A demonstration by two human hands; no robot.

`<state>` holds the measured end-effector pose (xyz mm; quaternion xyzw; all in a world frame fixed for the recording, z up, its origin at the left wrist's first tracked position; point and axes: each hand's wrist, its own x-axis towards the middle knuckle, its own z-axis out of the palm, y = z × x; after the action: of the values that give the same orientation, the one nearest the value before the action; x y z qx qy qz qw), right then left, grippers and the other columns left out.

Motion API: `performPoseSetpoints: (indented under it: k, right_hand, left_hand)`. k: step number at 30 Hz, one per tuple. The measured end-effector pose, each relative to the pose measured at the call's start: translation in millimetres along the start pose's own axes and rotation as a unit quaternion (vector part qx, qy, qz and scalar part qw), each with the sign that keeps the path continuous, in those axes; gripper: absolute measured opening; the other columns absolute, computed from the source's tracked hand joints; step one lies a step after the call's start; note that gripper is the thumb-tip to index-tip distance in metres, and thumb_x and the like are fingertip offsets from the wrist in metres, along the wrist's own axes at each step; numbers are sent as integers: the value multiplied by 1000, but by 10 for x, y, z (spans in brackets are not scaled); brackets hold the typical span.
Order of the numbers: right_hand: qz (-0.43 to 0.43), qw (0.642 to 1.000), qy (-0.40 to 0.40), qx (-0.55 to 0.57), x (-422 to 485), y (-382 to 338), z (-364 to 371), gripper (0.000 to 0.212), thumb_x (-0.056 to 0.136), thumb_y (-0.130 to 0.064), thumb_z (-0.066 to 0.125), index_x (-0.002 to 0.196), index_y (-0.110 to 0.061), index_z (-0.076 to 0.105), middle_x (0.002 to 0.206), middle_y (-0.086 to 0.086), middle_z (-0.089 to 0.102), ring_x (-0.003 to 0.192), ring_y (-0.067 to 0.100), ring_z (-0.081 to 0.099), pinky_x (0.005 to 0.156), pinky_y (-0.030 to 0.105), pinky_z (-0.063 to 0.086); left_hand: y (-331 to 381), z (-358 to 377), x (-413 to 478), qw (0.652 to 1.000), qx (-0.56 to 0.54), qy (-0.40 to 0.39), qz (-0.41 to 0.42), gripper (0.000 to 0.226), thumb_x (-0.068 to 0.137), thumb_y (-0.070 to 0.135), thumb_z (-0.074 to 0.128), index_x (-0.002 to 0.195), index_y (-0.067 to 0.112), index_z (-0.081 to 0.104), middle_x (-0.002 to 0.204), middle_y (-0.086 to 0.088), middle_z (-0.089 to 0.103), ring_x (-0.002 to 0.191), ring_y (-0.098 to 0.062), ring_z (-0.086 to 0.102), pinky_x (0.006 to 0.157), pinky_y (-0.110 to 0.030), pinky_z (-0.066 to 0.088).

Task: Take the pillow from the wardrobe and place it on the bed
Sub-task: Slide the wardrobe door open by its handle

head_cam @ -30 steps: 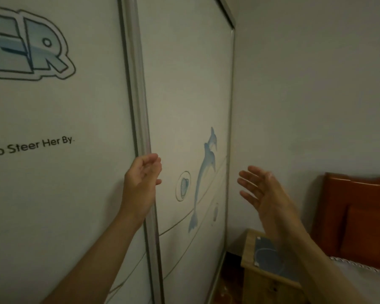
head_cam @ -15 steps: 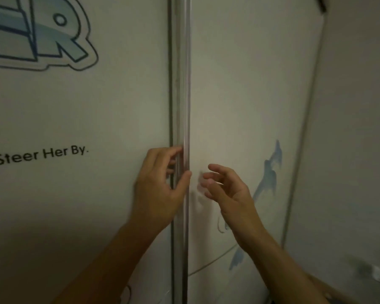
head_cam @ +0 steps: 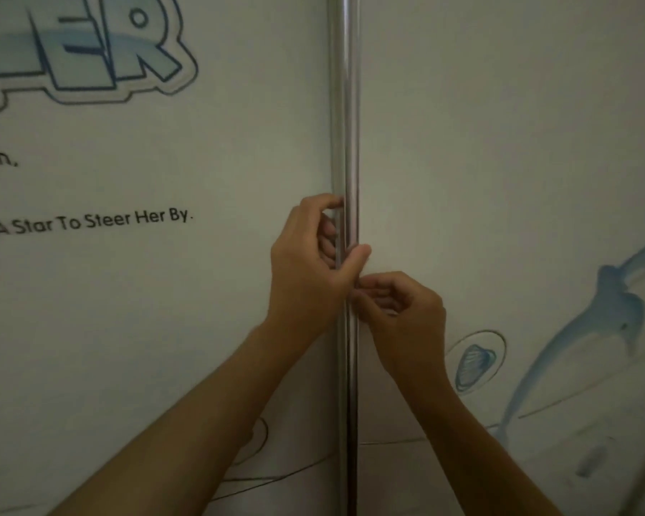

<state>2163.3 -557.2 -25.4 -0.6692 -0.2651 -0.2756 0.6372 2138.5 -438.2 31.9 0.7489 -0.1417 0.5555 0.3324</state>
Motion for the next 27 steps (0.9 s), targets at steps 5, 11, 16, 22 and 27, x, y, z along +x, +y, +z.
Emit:
performPoseSetpoints:
  k: [5,11,16,22,27]
  right_hand:
    - [28,999,-6,46,-41,21,3,4,83,-10,74,85,-11,70,73,-1,71,64,8,68,60,20,56]
    - [30,998,-8,58,-125,-24,127,7,87,-8,69,81,-9,67,68,-3,68,59,6,64,54,15,50]
    - [23,998,27,56,-169,-88,221,10,88,-11,68,79,-10,67,65,-6,66,58,3,61,54,13,49]
    - [32,997,29,63,-272,-170,405,8,87,-13,70,80,-12,67,67,-4,68,58,3,60,56,16,50]
    - [39,997,26,62,-315,-234,482,8,86,-12,71,79,-12,67,66,-4,68,57,3,59,55,16,49]
  left_hand:
    - [72,31,-88,999,39,-33,-15,49,78,20,74,121,12,52,92,-2,54,71,-13,52,64,-27,52]
    - [162,-93,-183,992,114,-39,-26,47,83,22,69,124,11,48,107,-6,54,79,-14,55,69,-26,53]
    - [220,-193,-153,982,186,-38,-13,46,84,27,68,121,13,45,108,-7,55,81,-21,61,66,-40,57]
    - [138,-416,-160,975,217,-56,-1,43,84,28,66,119,13,46,107,-7,52,77,-22,59,63,-37,55]
    - [106,-529,-165,977,204,-59,-4,42,83,26,66,118,12,46,107,-9,51,78,-23,59,64,-39,55]
